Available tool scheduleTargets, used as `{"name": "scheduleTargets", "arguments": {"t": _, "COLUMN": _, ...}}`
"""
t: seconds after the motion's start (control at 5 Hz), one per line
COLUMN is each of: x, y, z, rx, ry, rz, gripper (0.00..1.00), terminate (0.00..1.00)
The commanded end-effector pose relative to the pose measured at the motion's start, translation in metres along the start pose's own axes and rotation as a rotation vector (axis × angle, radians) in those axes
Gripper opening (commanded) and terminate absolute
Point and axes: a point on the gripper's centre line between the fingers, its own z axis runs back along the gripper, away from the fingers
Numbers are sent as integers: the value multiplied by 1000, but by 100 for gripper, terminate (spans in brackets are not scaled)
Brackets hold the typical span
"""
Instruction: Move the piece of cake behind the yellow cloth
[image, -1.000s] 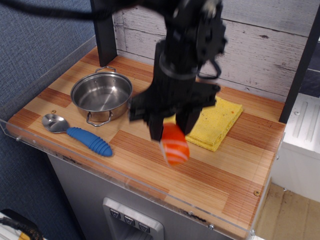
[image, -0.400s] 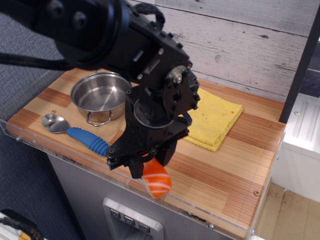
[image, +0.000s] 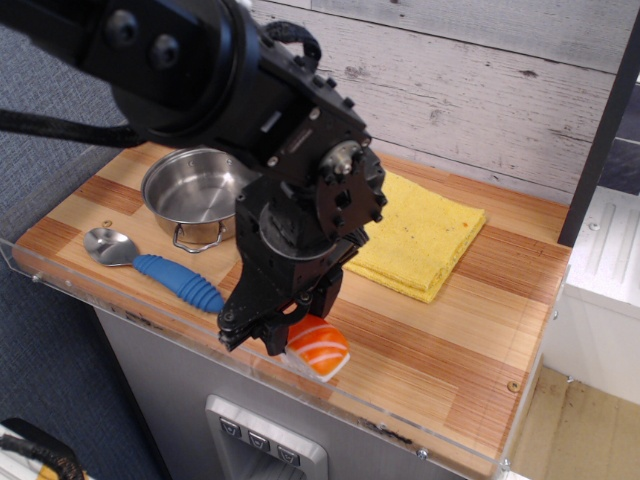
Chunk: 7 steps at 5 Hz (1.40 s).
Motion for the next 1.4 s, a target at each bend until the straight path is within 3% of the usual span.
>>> {"name": "scheduleTargets", "arguments": {"t": 0.0, "x": 3, "y": -6, "z": -3, "rx": 39, "ry": 75, "rz": 121, "gripper": 0, "terminate": 0}}
{"name": "scheduleTargets", "arguments": {"t": 0.2, "x": 2, "y": -14, "z": -14, "rx": 122, "ry": 72, "rz": 89, "gripper": 0, "terminate": 0}}
{"name": "scheduleTargets", "arguments": {"t": 0.4, "x": 2, "y": -15, "z": -12, "rx": 137, "ry": 66, "rz": 49, "gripper": 0, "terminate": 0}}
{"name": "scheduleTargets", "arguments": {"t": 0.6, "x": 8, "y": -10, "z": 2, "rx": 93, "ry": 84, "rz": 67, "gripper": 100, "terminate": 0}}
{"name": "scheduleTargets", "arguments": {"t": 1.0, "x": 24, "y": -15, "z": 45, "rx": 33, "ry": 49, "rz": 65, "gripper": 100, "terminate": 0}}
{"name": "scheduleTargets", "arguments": {"t": 1.2, "x": 33, "y": -15, "z": 60, "rx": -10, "ry": 31, "rz": -18, "gripper": 100, "terminate": 0}}
